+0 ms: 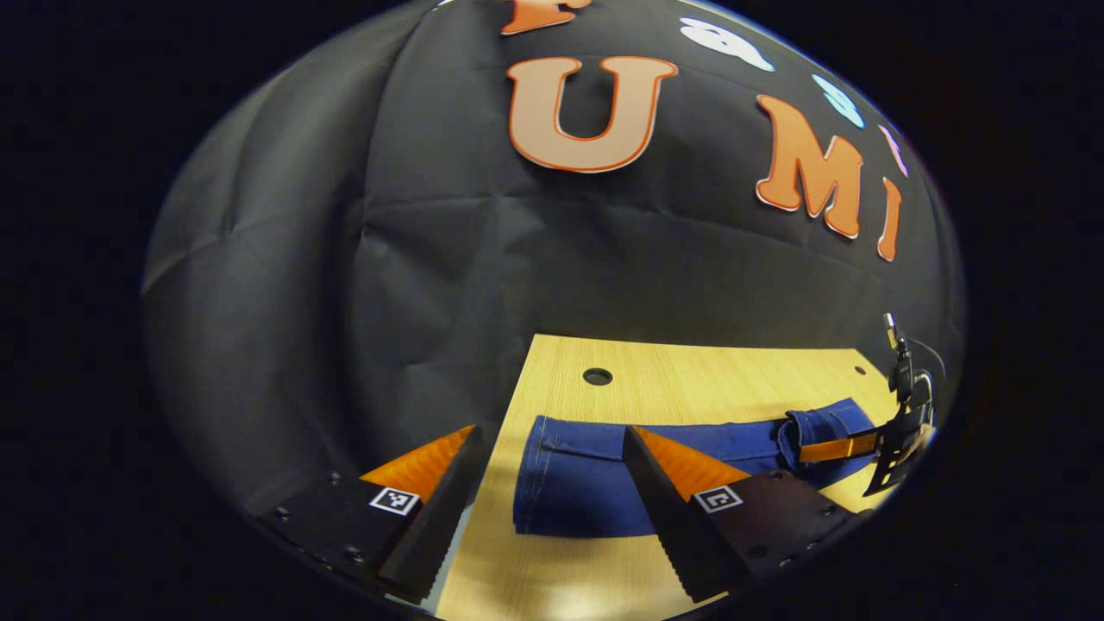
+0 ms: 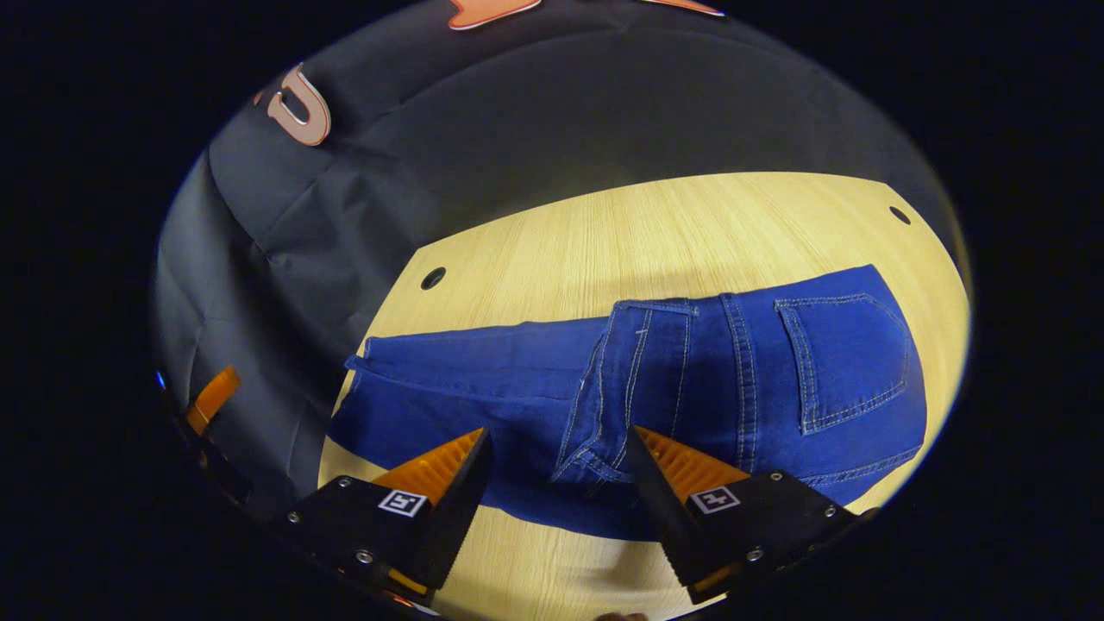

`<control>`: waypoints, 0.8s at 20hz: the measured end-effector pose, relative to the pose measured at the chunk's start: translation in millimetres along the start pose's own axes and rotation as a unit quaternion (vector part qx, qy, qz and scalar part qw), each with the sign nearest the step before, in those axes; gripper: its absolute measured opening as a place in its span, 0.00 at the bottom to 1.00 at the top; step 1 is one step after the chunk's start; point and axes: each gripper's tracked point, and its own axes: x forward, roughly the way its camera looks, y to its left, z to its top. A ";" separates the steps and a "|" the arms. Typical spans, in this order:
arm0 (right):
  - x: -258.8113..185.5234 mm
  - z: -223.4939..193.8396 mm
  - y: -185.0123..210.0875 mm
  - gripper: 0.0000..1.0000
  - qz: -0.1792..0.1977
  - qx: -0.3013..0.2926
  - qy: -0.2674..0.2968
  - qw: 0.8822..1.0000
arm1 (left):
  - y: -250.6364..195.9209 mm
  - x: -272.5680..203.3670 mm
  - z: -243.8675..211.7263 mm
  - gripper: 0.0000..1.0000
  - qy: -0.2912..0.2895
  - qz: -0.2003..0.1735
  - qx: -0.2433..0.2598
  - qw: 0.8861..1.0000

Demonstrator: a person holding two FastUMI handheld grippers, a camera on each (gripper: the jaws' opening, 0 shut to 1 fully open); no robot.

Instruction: Grasp the waist and the cuffs of the jeans and fold them to make the two legs overlap; first hold the waist and fold one-third of the jeans toward the cuffs, then hold the cuffs and fold the remaining one-third in the same direction to finish folding.

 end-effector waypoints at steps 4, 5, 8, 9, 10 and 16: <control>-15.9 17.6 -5.9 0.97 0.002 -0.018 -0.012 1.000 | -9.3 -5.3 -42.6 0.98 0.045 -0.032 -0.145 0.988; -21.6 21.6 -8.3 0.98 0.005 -0.023 -0.014 1.000 | -10.9 -2.3 -51.6 0.98 0.053 -0.038 -0.198 0.978; -39.3 33.7 -14.3 0.98 0.013 -0.018 -0.028 0.999 | -18.3 3.1 -73.6 0.98 0.091 -0.024 -0.312 0.945; -44.7 36.1 -16.6 0.98 0.017 -0.014 -0.032 0.999 | -18.8 3.4 -78.5 0.98 0.099 -0.012 -0.327 0.940; -51.2 36.7 -19.4 0.98 0.021 -0.009 -0.034 0.999 | -20.0 4.5 -78.9 0.98 0.107 -0.004 -0.341 0.934; -65.9 38.3 -43.7 0.98 0.019 0.013 -0.029 0.999 | 3.8 27.4 -95.5 0.98 0.137 0.045 -0.383 0.912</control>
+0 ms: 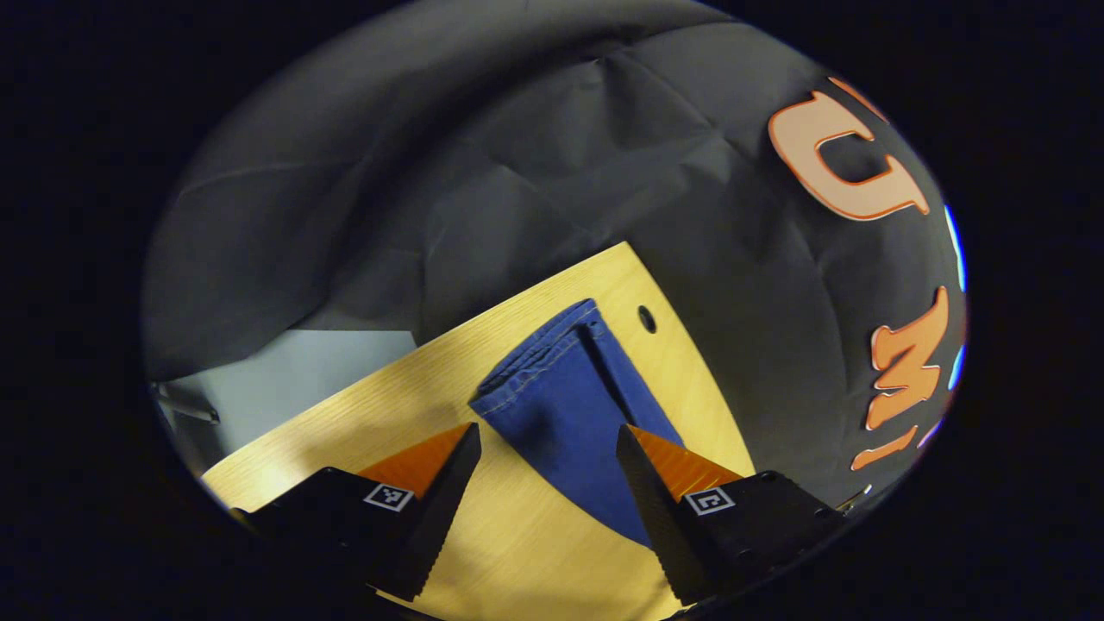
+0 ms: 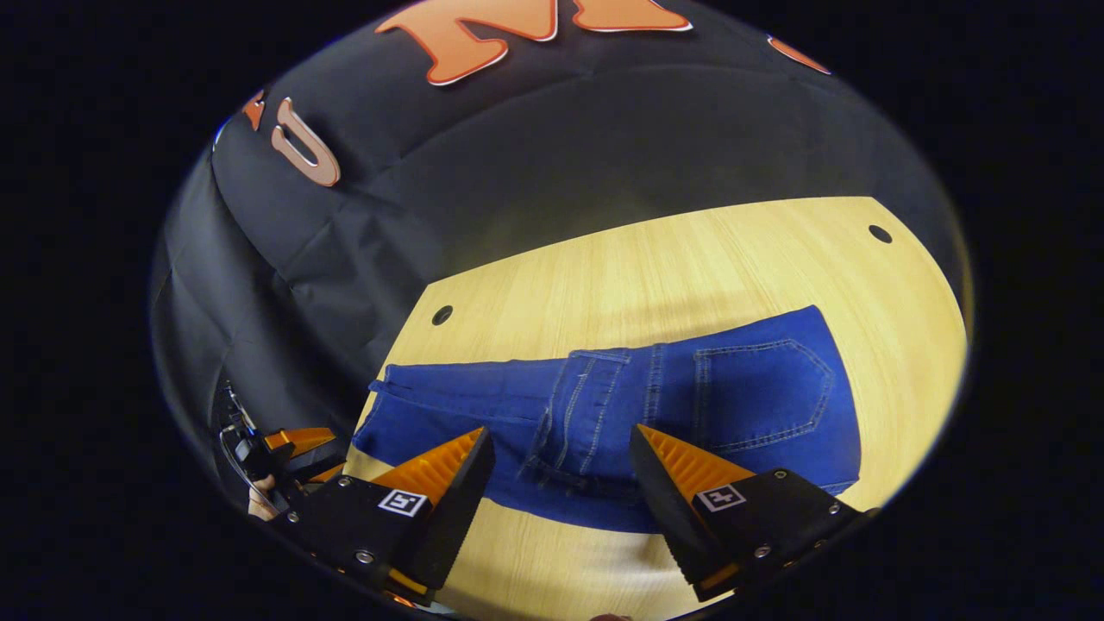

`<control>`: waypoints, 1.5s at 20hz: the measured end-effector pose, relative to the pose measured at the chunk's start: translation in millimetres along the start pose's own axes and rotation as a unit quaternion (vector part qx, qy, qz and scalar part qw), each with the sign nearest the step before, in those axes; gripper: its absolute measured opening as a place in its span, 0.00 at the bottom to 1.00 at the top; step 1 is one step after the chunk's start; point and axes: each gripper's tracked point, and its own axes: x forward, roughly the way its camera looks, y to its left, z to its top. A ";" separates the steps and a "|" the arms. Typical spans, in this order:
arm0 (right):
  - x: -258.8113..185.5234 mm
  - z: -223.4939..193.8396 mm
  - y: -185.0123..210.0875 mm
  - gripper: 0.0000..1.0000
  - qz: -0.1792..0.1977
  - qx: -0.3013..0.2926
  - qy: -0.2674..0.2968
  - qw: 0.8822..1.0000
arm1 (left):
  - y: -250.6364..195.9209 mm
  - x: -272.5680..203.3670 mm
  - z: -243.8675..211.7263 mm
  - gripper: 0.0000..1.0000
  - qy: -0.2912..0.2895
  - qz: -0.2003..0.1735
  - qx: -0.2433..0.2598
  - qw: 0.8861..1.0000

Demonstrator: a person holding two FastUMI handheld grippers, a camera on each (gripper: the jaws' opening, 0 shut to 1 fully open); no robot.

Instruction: Grasp the waist and the cuffs of the jeans and fold them to make the two legs overlap; first hold the waist and fold one-third of the jeans toward the cuffs, then hold the cuffs and fold the remaining one-third in the same direction to finish folding.

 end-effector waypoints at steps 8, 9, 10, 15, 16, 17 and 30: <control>-2.8 12.9 -31.8 0.98 -0.017 0.040 -0.001 0.999 | -1.6 56.9 11.3 0.96 0.003 0.025 -0.001 1.000; -1.4 14.2 -32.5 0.98 -0.017 0.043 -0.001 0.999 | -3.8 62.7 14.9 0.96 -0.004 0.028 0.004 1.000; 0.0 15.1 -29.9 0.98 -0.014 0.049 -0.001 0.999 | -8.7 67.5 18.8 0.96 -0.012 0.028 0.015 0.999; 2.0 19.8 -33.7 0.98 -0.019 0.063 -0.003 0.998 | -31.1 99.9 27.1 0.82 -0.026 0.034 0.036 0.998; 1.7 19.9 -34.7 0.98 -0.023 0.061 -0.004 0.998 | -29.3 106.6 23.4 0.68 -0.023 0.039 0.042 0.998; 0.7 20.4 -36.9 0.98 -0.027 0.059 -0.004 0.998 | -22.6 110.9 14.6 0.55 -0.004 0.057 0.036 0.998; -25.2 37.6 -45.4 0.98 -0.032 0.048 -0.041 0.997 | -126.0 48.9 41.7 0.13 -0.056 -0.024 0.130 0.990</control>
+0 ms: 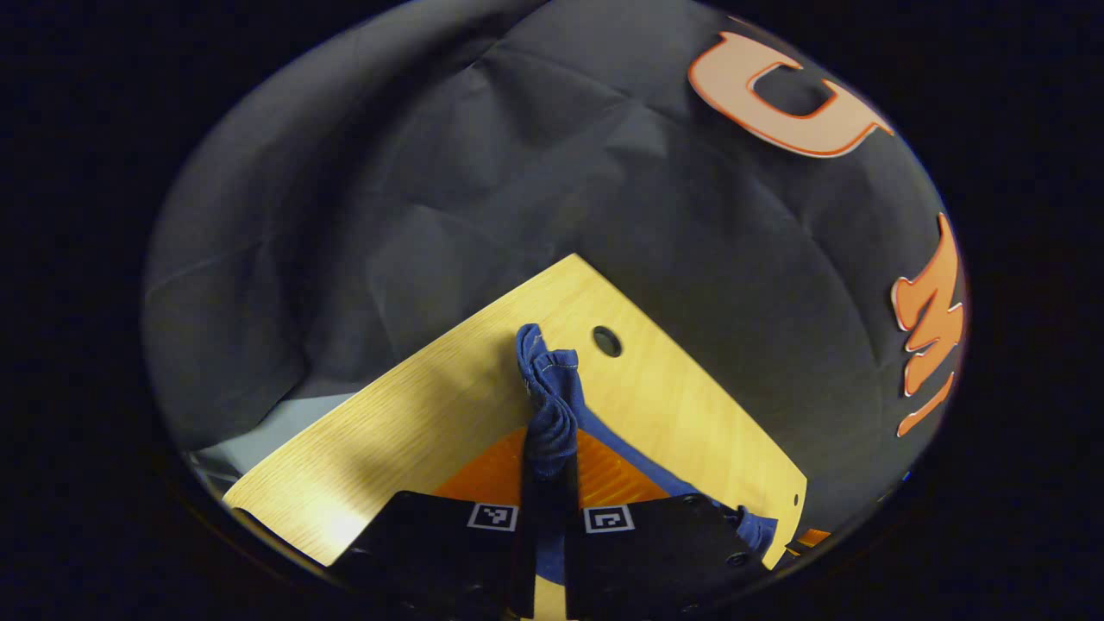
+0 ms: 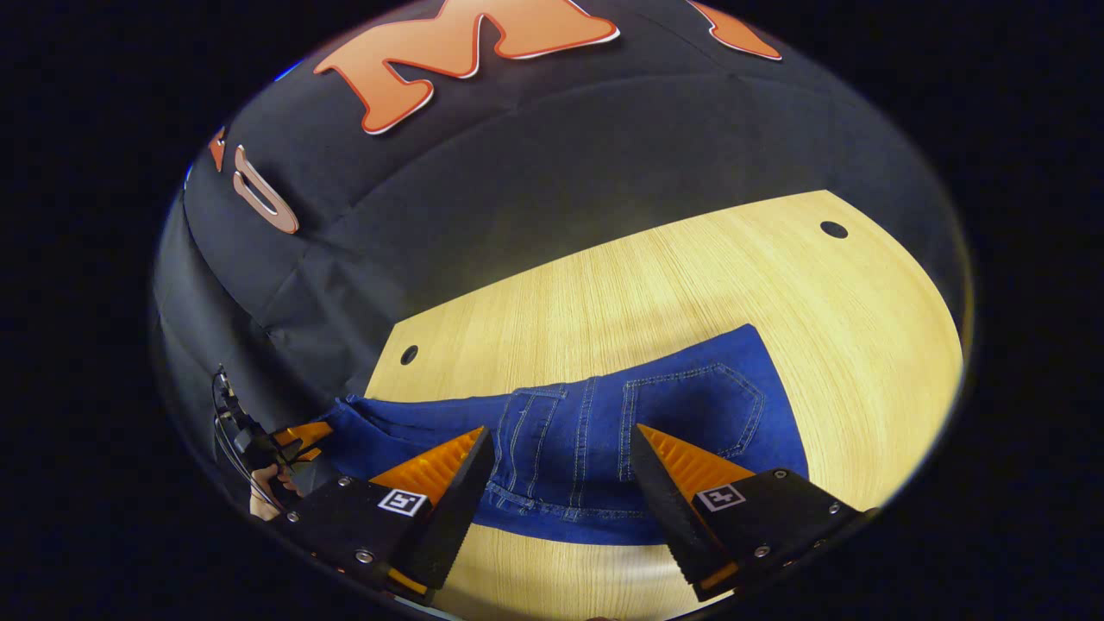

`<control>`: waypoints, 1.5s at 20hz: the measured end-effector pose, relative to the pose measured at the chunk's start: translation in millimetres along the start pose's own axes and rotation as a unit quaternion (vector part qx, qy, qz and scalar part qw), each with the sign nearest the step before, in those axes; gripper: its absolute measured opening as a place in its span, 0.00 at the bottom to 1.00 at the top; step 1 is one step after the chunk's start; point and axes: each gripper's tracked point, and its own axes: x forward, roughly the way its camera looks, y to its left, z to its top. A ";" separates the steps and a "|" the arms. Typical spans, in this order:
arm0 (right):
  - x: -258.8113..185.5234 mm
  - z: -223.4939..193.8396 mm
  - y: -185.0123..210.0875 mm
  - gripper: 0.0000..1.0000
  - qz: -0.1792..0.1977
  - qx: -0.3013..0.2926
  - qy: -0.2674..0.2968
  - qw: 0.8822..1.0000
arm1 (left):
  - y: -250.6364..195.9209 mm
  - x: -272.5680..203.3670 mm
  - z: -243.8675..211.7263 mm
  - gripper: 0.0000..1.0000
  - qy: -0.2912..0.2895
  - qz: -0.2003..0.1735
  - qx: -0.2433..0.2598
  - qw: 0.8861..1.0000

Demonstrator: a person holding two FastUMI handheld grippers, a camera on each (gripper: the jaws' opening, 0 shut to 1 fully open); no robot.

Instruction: Grasp the waist and the cuffs of the jeans and fold them to make the two legs overlap; first hold the waist and fold one-third of the jeans toward the cuffs, then hold the cuffs and fold the remaining one-third in the same direction to finish folding.

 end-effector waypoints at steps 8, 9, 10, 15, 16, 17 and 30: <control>-42.8 42.2 -33.7 0.98 0.009 0.018 -0.052 0.998 | -177.1 -66.2 12.7 0.13 -0.034 -0.113 0.114 0.986; -47.3 46.1 -42.6 0.98 0.008 0.021 -0.056 0.998 | -200.9 -72.5 8.3 0.13 -0.035 -0.129 0.124 0.983; -53.4 48.1 -51.5 0.98 0.007 0.024 -0.059 0.998 | -222.8 -81.5 1.2 0.13 -0.034 -0.142 0.129 0.981; -80.7 53.7 -106.9 0.98 0.000 0.042 -0.067 0.997 | -337.7 -100.0 -64.4 0.13 -0.004 -0.208 0.145 0.967; -87.2 55.2 -119.8 0.98 -0.002 0.043 -0.071 0.997 | -358.8 -102.4 -81.9 0.13 0.004 -0.218 0.154 0.964; -95.3 57.0 -132.6 0.98 -0.005 0.047 -0.076 0.996 | -375.1 -102.5 -100.6 0.13 0.014 -0.225 0.162 0.961; -133.6 45.4 -267.1 0.98 -0.051 0.029 -0.069 0.996 | -416.9 11.5 -326.5 0.13 0.120 -0.135 0.380 0.907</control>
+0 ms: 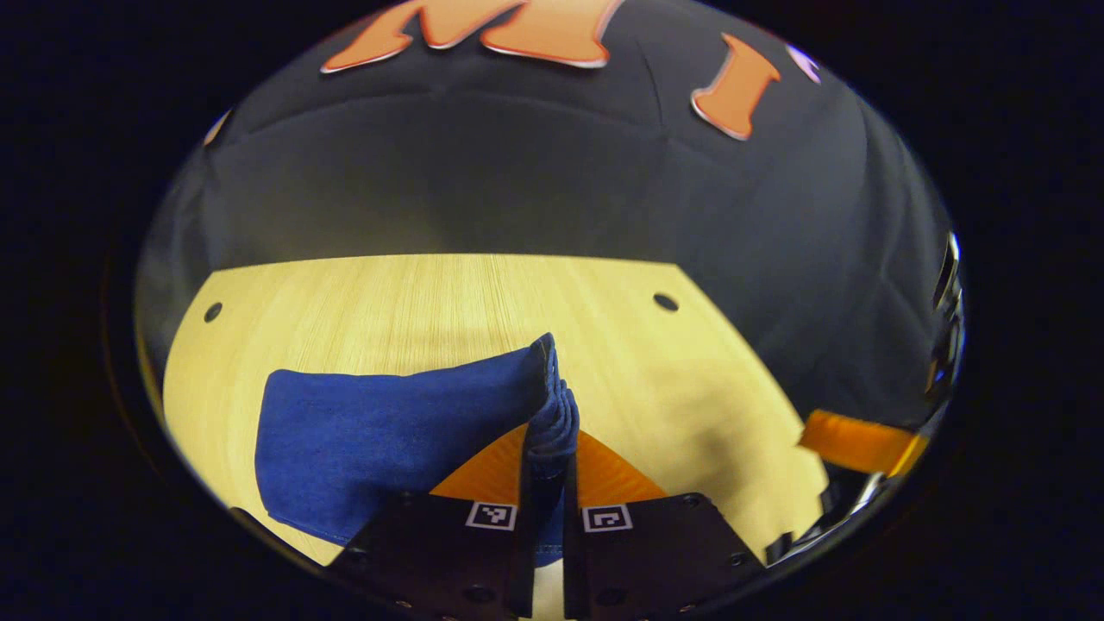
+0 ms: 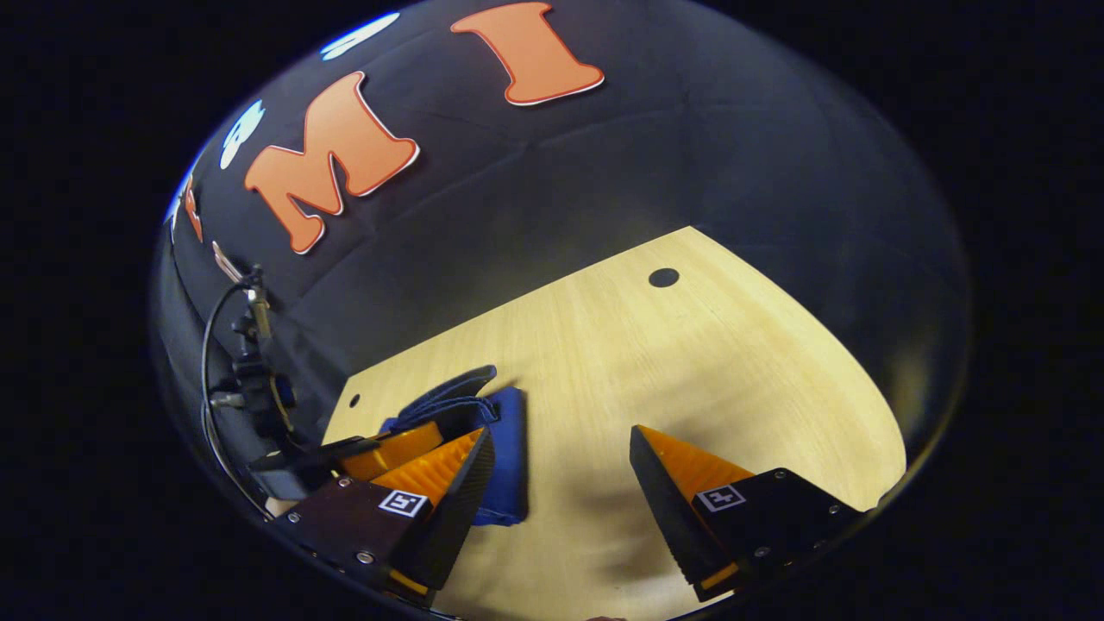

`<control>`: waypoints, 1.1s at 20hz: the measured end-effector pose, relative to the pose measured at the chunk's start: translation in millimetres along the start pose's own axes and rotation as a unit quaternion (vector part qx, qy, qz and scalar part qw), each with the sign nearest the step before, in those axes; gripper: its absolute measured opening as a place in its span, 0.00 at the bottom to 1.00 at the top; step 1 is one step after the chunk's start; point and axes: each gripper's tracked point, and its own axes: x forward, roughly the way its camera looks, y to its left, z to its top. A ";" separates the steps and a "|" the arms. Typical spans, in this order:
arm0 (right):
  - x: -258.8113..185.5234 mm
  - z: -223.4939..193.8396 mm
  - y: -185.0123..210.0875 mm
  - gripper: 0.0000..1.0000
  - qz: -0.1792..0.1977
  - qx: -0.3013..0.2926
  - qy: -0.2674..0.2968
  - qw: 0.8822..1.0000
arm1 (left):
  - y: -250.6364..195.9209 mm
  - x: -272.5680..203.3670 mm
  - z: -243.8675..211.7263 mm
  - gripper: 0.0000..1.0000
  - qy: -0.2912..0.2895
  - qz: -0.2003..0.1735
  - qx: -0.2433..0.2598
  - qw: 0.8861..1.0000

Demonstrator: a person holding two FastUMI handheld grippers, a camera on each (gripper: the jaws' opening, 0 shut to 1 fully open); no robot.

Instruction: Grasp the waist and the cuffs of the jeans and fold them to make the two legs overlap; first hold the waist and fold one-third of the jeans toward the cuffs, then hold the cuffs and fold the remaining one-third in the same direction to finish folding.

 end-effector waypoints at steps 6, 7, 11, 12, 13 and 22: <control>0.9 -10.4 -23.9 0.98 0.001 -0.028 0.012 1.000 | 0.3 24.7 -20.9 0.16 0.009 0.050 0.034 0.998; 2.7 -11.2 -25.7 0.98 0.002 -0.031 0.014 0.999 | -1.8 28.6 -24.5 0.23 0.012 0.048 0.030 0.998; -1.8 -15.7 -18.0 0.98 0.013 -0.041 0.025 0.999 | -44.8 14.7 -16.9 0.98 -0.015 -0.036 -0.037 0.999; -5.5 -15.9 -17.2 0.98 0.011 -0.042 0.024 0.999 | -45.0 4.4 -11.0 1.00 -0.025 -0.043 -0.044 0.998; -8.6 -14.5 -13.8 0.98 0.006 -0.043 0.025 0.999 | -43.7 -8.2 -3.4 0.98 -0.034 -0.051 -0.051 0.997; -55.3 38.9 43.7 0.97 -0.044 -0.103 -0.066 0.992 | 98.7 -176.9 93.0 0.98 -0.188 0.027 -0.006 0.982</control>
